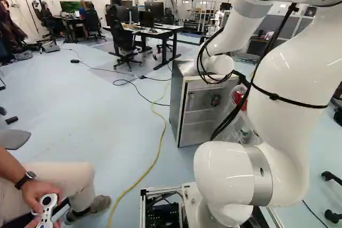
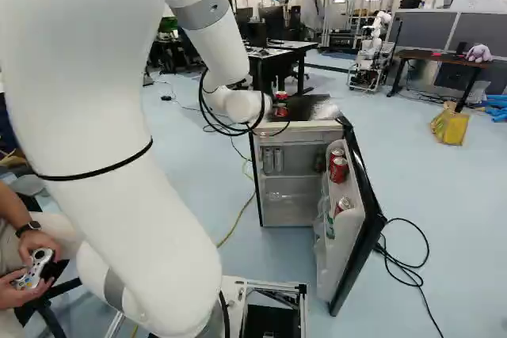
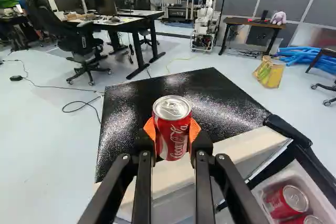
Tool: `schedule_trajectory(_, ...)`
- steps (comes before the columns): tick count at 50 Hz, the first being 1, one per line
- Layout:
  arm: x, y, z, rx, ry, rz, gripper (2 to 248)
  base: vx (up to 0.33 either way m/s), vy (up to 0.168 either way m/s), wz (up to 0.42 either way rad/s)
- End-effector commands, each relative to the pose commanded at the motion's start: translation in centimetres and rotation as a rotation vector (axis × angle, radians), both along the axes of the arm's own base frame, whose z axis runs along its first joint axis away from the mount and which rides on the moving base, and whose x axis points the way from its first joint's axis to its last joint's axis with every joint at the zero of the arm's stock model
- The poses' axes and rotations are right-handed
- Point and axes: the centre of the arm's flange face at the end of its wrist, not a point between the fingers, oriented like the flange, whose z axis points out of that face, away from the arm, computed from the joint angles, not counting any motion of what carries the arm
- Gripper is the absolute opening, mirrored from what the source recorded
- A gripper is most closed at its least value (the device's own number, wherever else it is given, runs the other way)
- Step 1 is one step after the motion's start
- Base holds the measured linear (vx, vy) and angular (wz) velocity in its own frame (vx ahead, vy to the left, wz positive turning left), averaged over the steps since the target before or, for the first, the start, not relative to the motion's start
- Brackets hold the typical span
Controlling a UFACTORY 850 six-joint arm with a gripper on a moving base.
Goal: Grab a drink from the fridge
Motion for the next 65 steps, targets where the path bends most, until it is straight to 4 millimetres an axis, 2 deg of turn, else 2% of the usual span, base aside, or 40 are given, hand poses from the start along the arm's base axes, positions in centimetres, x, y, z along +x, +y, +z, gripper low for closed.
schedule_trajectory(10, 1.5, -0.6, -0.5, 0.001, 0.004, -0.003, 81, 0.000, 0.000, 0.000)
schedule_trajectory(33, 4.8, -1.8, -3.1, 0.009, 0.038, -0.010, 81, 0.000, 0.000, 0.000)
schedule_trajectory(53, 5.2, -2.0, -3.4, 0.010, 0.041, -0.011, 81, 0.000, 0.000, 0.000)
schedule_trajectory(54, 5.2, -2.0, -3.4, 0.010, 0.041, -0.011, 94, 0.000, 0.000, 0.000)
schedule_trajectory(58, 5.2, -2.0, -3.4, 0.010, 0.041, -0.011, 94, 0.000, 0.000, 0.000)
schedule_trajectory(59, 5.2, -2.0, -3.4, 0.010, 0.041, -0.011, 125, 0.000, 0.000, 0.000)
schedule_trajectory(63, 5.2, -2.0, -3.4, 0.010, 0.041, -0.011, 125, 0.000, 0.000, 0.000)
schedule_trajectory(64, 5.2, -2.0, -3.4, 0.010, 0.041, -0.011, 159, 0.000, 0.000, 0.000)
schedule_trajectory(65, 5.2, -2.0, -3.4, 0.010, 0.041, -0.011, 159, 0.000, 0.000, 0.000)
